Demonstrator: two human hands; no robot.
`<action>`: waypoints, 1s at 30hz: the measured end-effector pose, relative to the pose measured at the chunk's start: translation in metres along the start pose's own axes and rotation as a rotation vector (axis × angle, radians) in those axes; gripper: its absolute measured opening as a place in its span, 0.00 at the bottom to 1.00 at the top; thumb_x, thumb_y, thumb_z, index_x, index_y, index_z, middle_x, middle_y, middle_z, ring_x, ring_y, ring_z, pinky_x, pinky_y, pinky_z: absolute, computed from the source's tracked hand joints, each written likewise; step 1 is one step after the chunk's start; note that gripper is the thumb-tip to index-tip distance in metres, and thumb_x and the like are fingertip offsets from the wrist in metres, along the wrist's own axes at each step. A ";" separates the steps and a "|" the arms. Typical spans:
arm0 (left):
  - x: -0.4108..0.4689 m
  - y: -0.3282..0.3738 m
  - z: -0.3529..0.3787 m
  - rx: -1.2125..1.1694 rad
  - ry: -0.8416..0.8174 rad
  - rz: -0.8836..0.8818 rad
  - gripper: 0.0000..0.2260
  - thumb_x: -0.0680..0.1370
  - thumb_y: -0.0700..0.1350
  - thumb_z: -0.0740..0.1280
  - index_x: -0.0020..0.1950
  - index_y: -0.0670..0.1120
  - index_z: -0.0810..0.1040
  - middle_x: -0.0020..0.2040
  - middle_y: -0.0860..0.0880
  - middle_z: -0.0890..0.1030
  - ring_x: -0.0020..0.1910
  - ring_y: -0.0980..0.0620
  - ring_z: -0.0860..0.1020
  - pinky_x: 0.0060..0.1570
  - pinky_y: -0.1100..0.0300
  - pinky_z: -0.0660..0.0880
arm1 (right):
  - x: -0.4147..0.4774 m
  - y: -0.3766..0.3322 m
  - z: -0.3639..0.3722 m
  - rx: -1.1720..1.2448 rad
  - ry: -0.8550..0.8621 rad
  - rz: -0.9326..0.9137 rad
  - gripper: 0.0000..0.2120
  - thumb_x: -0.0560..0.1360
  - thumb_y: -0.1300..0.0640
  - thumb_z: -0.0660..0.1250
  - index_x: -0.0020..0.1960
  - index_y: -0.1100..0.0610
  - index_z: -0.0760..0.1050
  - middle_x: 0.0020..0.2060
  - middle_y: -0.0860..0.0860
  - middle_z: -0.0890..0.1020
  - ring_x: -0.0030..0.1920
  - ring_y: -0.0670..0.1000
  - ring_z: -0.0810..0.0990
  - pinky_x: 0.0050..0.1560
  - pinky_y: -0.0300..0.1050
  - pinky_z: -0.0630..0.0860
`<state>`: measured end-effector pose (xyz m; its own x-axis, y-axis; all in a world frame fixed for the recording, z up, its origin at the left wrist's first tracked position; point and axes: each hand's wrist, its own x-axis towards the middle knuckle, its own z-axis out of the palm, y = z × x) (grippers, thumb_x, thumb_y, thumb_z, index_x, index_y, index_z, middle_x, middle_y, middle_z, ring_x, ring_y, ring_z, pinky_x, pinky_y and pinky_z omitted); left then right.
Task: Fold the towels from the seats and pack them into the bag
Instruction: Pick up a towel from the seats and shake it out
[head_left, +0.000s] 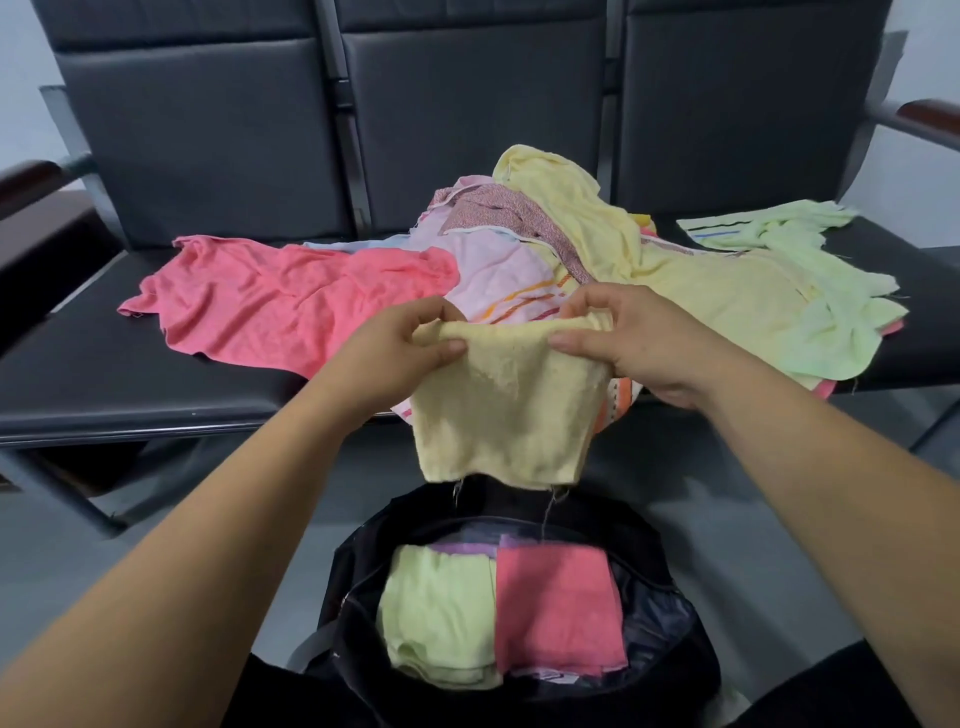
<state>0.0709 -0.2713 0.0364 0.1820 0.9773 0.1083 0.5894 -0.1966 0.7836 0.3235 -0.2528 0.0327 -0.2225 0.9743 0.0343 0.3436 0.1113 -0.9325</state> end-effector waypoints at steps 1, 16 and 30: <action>0.001 -0.001 -0.001 -0.036 -0.008 -0.013 0.02 0.78 0.45 0.72 0.48 0.51 0.80 0.34 0.58 0.79 0.33 0.59 0.75 0.41 0.58 0.72 | 0.000 0.000 0.000 0.055 -0.033 0.006 0.06 0.74 0.56 0.76 0.44 0.51 0.79 0.48 0.47 0.81 0.47 0.47 0.78 0.47 0.46 0.75; -0.002 0.002 -0.005 -0.312 -0.007 -0.106 0.16 0.73 0.39 0.77 0.59 0.51 0.84 0.54 0.52 0.85 0.53 0.57 0.83 0.55 0.61 0.78 | 0.002 -0.004 -0.011 0.609 -0.160 0.289 0.22 0.70 0.66 0.74 0.63 0.64 0.77 0.59 0.61 0.82 0.54 0.56 0.85 0.49 0.49 0.84; -0.004 0.009 0.009 -0.414 0.142 -0.101 0.03 0.77 0.41 0.74 0.50 0.45 0.83 0.37 0.47 0.79 0.30 0.56 0.74 0.28 0.64 0.71 | 0.000 -0.005 0.003 0.590 0.076 0.378 0.05 0.79 0.60 0.69 0.45 0.57 0.80 0.38 0.53 0.84 0.33 0.48 0.84 0.36 0.42 0.82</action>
<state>0.0829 -0.2774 0.0376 0.0129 0.9968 0.0787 0.2285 -0.0796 0.9703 0.3189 -0.2542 0.0364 -0.1137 0.9386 -0.3257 -0.1722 -0.3415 -0.9240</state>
